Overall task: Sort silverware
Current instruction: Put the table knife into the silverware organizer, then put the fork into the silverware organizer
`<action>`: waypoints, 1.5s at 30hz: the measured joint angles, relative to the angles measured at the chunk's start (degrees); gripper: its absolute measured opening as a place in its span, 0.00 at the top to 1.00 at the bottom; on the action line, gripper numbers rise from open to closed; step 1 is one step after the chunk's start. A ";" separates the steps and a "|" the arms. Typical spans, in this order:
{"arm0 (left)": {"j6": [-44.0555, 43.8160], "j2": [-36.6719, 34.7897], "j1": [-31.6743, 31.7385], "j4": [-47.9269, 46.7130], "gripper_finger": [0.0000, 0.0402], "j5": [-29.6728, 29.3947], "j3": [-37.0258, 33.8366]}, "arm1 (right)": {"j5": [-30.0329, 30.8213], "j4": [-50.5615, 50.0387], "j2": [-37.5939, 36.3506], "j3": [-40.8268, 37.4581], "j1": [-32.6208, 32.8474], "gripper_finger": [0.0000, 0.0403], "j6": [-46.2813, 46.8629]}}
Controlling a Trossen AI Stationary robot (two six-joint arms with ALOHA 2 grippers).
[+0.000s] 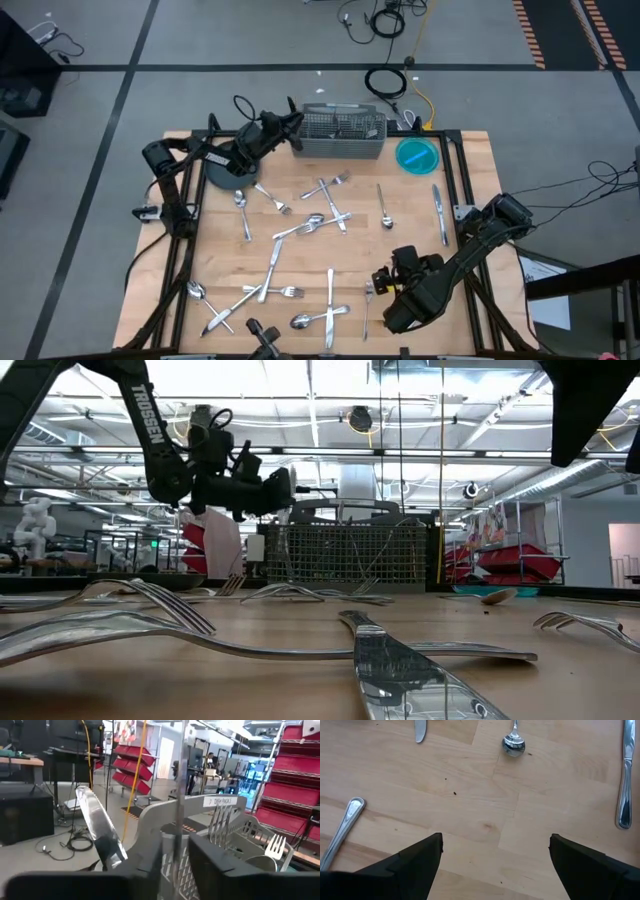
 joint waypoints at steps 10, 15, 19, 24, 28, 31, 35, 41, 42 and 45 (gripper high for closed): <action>2.86 -0.65 -0.33 -1.09 0.48 2.91 0.00 | 2.10 0.34 0.00 0.00 0.02 0.13 -0.02; 2.61 -5.57 -0.59 -0.99 0.47 7.09 0.02 | 4.76 -0.27 0.00 0.00 -0.67 0.13 0.07; -1.85 -12.50 -1.22 -2.08 0.47 11.15 0.02 | 6.18 -1.01 -0.04 0.00 -3.48 0.13 -0.48; -10.19 -26.04 -2.80 -11.28 0.47 21.83 0.07 | 9.37 5.09 -0.15 0.00 -12.70 0.13 -17.24; -10.97 -38.44 -3.64 -25.61 0.47 28.11 0.09 | 12.92 15.00 -0.15 0.01 -23.00 0.13 -36.44; -9.46 -47.16 -3.63 -36.98 0.47 28.61 0.09 | 14.67 21.99 -0.15 0.02 -30.89 0.13 -45.97; -8.96 -56.53 -3.59 -47.59 0.47 27.67 0.11 | 12.52 31.45 0.02 0.01 -40.11 0.13 -57.71; -6.05 -64.74 -3.58 -58.53 0.47 26.95 0.11 | 3.94 43.98 4.30 0.04 -48.54 0.13 -71.78; -6.01 -65.53 -3.58 -59.88 0.47 26.75 0.11 | 2.32 45.02 5.24 0.04 -49.40 0.13 -72.60; -6.01 -67.08 -3.58 -63.41 0.47 26.63 0.11 | -0.44 45.54 8.26 0.02 -51.15 0.13 -72.55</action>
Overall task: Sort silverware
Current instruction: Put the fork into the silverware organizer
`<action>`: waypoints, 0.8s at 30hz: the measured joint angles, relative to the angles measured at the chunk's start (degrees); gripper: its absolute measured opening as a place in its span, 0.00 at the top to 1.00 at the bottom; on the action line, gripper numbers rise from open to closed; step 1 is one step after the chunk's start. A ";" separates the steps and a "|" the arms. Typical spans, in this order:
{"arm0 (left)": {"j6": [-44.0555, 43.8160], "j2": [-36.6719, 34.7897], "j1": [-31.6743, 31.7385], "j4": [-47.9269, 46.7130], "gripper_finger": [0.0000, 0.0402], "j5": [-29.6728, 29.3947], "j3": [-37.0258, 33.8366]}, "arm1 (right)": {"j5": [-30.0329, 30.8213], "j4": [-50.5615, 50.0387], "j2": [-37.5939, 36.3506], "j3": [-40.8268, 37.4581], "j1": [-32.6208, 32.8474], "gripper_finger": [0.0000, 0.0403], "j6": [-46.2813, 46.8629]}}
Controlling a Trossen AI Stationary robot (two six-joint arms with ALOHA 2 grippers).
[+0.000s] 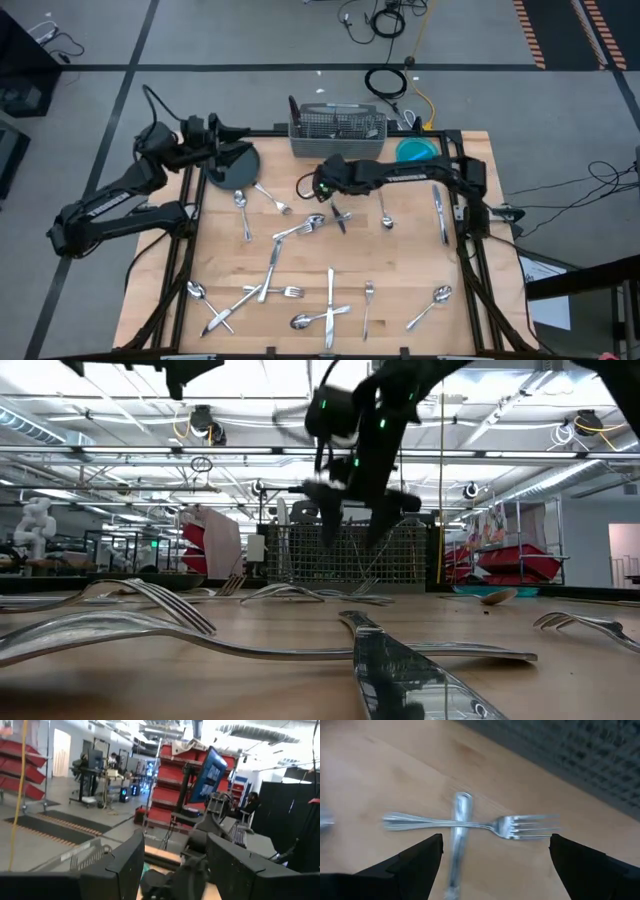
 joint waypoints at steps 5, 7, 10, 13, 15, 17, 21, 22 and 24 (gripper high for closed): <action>-0.44 -0.44 0.00 -3.20 0.47 -0.11 0.00 | -2.99 -0.27 1.69 -0.05 -1.86 0.13 3.05; -0.44 -0.37 0.00 -3.23 0.47 -0.15 0.00 | -2.99 -0.01 1.91 0.05 -2.45 0.13 0.45; -0.44 -0.31 0.00 -3.21 0.47 -0.17 0.00 | -4.50 -3.02 1.97 0.76 -3.69 0.13 0.94; -0.49 -0.24 0.00 -3.21 0.47 -0.17 0.00 | -4.28 -7.29 1.93 2.38 -5.08 0.13 4.72; -0.50 -0.27 0.00 -3.19 0.47 -0.17 0.00 | -4.13 -7.15 1.93 2.38 -6.16 0.13 4.87; -0.55 -0.27 0.00 -3.19 0.47 -0.17 0.00 | -4.16 -7.41 1.97 2.38 -7.21 0.13 5.27; -0.55 -0.26 0.00 -3.14 0.47 -0.17 0.00 | -7.46 -3.87 1.97 2.38 -9.23 0.13 5.17; -0.55 -0.24 0.00 -3.13 0.47 -0.17 0.00 | -8.16 -3.35 1.99 2.38 -9.51 0.13 5.01; -0.55 -0.20 0.00 -3.10 0.47 -0.17 0.00 | -9.03 -2.98 2.07 2.38 -9.87 0.13 4.99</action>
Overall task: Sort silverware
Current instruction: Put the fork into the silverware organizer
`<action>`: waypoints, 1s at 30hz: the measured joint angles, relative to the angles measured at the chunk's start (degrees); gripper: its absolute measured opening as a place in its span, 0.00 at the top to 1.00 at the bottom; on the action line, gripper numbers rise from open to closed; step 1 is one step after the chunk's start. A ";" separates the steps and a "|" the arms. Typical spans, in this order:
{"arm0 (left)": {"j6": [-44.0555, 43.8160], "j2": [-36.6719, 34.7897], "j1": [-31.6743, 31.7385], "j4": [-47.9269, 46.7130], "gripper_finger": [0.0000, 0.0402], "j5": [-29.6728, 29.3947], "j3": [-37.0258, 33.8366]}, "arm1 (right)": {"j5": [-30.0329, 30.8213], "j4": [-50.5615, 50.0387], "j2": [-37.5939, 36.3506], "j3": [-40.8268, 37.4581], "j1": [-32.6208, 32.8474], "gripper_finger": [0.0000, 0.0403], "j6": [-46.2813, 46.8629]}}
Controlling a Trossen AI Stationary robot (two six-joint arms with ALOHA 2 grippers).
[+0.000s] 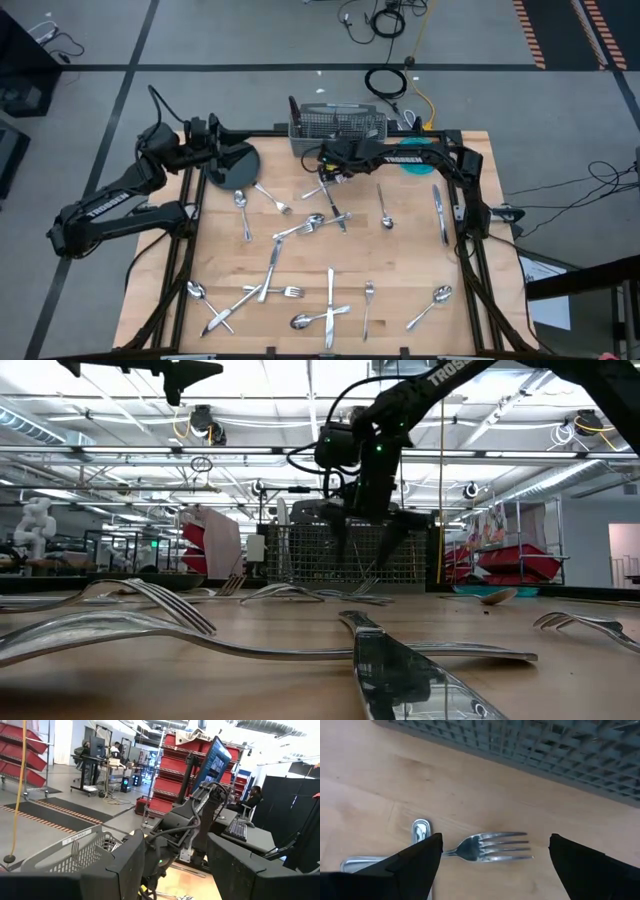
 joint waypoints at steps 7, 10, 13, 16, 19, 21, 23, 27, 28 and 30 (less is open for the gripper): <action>0.02 0.00 0.00 0.02 0.47 0.00 0.00 | -2.43 -2.06 0.14 -0.02 0.07 0.19 -2.05; 0.04 0.00 0.00 0.02 0.47 0.00 0.00 | -3.67 -1.90 0.44 0.00 0.02 0.22 -3.43; 0.44 0.00 0.00 0.02 0.47 0.00 0.00 | -4.00 -1.31 1.25 -0.19 0.00 0.24 -4.57; 0.48 0.00 0.00 0.03 0.47 -0.02 0.00 | -4.57 -1.56 2.40 -0.41 -0.35 0.24 -5.43; 0.51 0.00 0.00 0.07 0.47 -0.27 0.00 | -5.80 -0.86 3.53 -0.46 -0.48 0.25 -6.89; 0.88 0.00 0.03 0.07 0.47 -1.06 0.00 | -5.77 -0.77 4.25 -0.46 -0.49 0.25 -7.35; 2.38 0.00 0.07 0.08 0.47 -1.83 0.00 | -5.87 -0.54 4.61 -0.46 -0.57 0.28 -7.46; 3.16 0.00 0.05 0.11 0.47 -3.53 0.00 | -5.99 0.71 4.97 -0.46 -0.60 0.37 -8.39; 3.17 0.00 0.06 0.11 0.47 -3.74 0.00 | -5.92 1.36 4.97 -0.46 -0.66 0.40 -8.99; 3.15 0.00 0.04 0.21 0.47 -3.74 0.00 | -5.92 2.74 4.97 -0.46 -0.82 0.44 -9.91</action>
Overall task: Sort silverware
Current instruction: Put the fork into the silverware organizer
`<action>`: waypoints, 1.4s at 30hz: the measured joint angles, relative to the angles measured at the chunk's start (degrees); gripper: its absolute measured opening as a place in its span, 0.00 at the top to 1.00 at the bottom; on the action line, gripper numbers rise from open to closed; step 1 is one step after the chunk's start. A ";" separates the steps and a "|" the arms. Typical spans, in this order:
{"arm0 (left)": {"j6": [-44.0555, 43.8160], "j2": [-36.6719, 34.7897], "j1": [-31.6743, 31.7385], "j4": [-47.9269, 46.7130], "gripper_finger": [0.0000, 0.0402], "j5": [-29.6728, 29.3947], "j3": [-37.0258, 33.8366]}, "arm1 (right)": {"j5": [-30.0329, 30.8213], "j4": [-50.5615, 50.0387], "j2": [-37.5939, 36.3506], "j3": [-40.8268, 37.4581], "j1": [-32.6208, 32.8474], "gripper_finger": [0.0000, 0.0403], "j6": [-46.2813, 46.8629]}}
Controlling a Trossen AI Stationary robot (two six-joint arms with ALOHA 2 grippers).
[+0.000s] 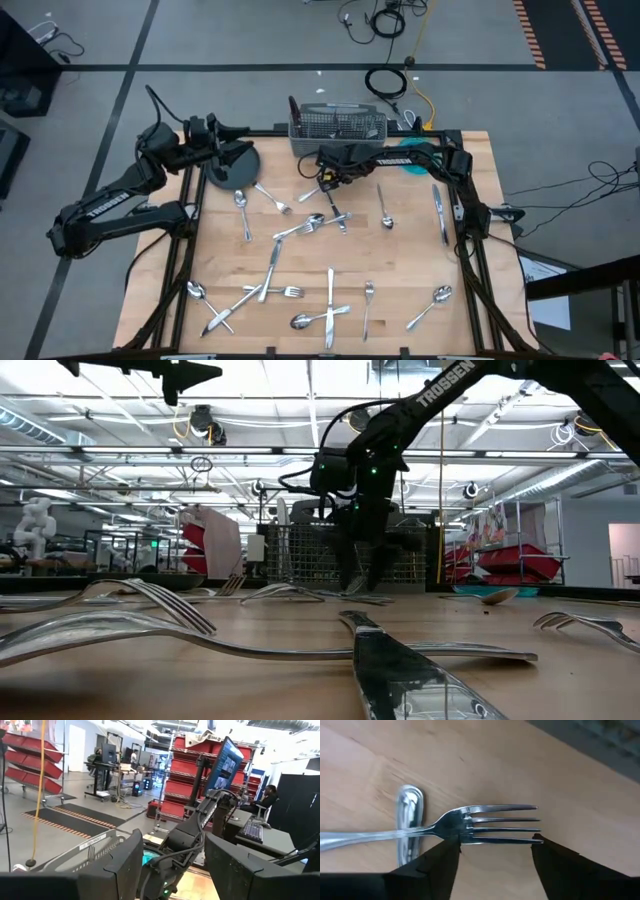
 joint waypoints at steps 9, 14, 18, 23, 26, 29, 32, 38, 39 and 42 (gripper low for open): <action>-0.13 0.00 0.00 0.42 0.47 0.02 0.00 | -0.15 3.01 -0.37 0.00 -1.18 0.47 -3.58; -0.13 0.00 0.00 0.42 0.47 0.02 0.00 | -1.43 6.98 -0.44 0.00 -2.01 0.45 -4.14; -0.13 0.00 0.00 0.42 0.47 0.02 0.00 | -1.38 9.17 -0.44 0.00 -2.74 0.45 -3.18; -0.11 0.00 0.00 0.40 0.47 0.00 0.00 | -1.28 10.86 -0.50 0.00 -3.42 0.46 0.20; -0.10 0.00 0.00 0.40 0.47 -0.01 0.00 | -1.25 11.22 -0.52 0.00 -3.41 0.50 0.87; -0.11 0.00 0.00 0.38 0.47 -0.02 0.00 | -1.25 11.23 -0.52 0.00 -3.36 0.60 0.97; -0.11 0.00 0.00 0.36 0.47 -0.04 0.00 | -1.25 11.21 -0.52 0.00 -3.08 0.74 0.97; -0.20 0.00 0.00 0.36 0.47 -0.04 0.00 | -2.83 9.70 -0.58 0.00 -1.17 0.97 -0.61; -0.20 0.00 -0.01 0.35 0.47 -0.02 0.00 | -2.79 8.79 -0.67 0.00 -0.43 0.97 -0.82; 0.08 -0.02 -0.07 -0.58 0.47 1.08 0.00 | -1.58 6.83 -1.09 0.00 2.31 0.99 -3.31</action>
